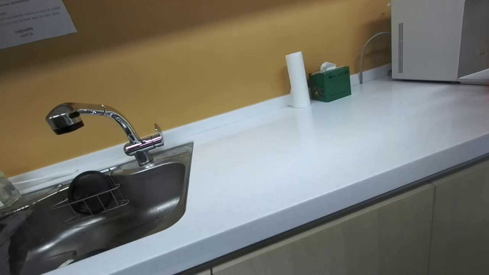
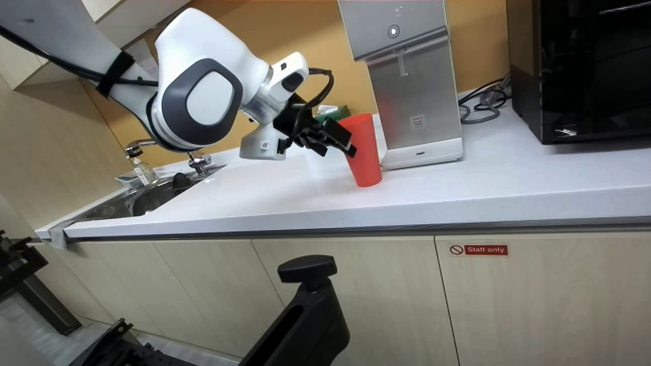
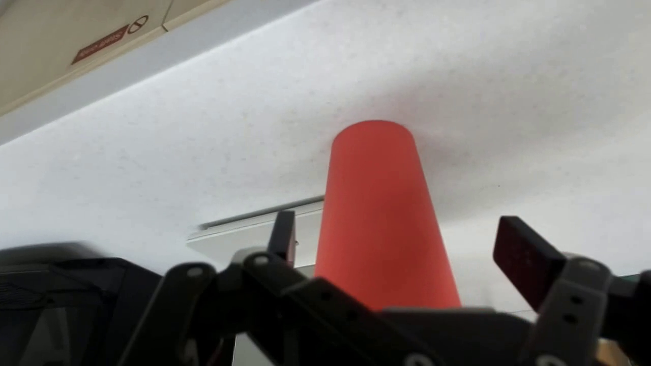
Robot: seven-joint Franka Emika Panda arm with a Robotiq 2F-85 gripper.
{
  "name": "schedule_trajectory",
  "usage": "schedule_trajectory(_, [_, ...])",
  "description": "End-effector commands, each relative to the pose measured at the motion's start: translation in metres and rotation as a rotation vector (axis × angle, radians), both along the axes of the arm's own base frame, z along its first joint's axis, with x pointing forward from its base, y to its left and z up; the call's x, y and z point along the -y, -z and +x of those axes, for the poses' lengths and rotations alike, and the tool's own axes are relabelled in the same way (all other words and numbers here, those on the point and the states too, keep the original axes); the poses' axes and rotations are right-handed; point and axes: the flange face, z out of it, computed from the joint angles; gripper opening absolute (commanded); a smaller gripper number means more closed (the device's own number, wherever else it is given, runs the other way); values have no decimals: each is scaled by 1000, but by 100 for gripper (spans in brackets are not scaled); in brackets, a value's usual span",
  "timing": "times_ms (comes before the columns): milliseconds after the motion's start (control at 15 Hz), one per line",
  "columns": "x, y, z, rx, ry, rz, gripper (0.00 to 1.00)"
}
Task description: Move the cup to the dispenser
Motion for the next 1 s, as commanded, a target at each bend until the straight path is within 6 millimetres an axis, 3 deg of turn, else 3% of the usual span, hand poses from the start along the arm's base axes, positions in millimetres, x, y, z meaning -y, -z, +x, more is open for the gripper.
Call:
schedule_trajectory(0, [1, -1, -1, -1, 3, 0, 100])
schedule_trajectory(533, [-9, 5, 8, 14, -107, -82, 100])
schedule_trajectory(933, [-3, 13, 11, 67, -141, -150, 100])
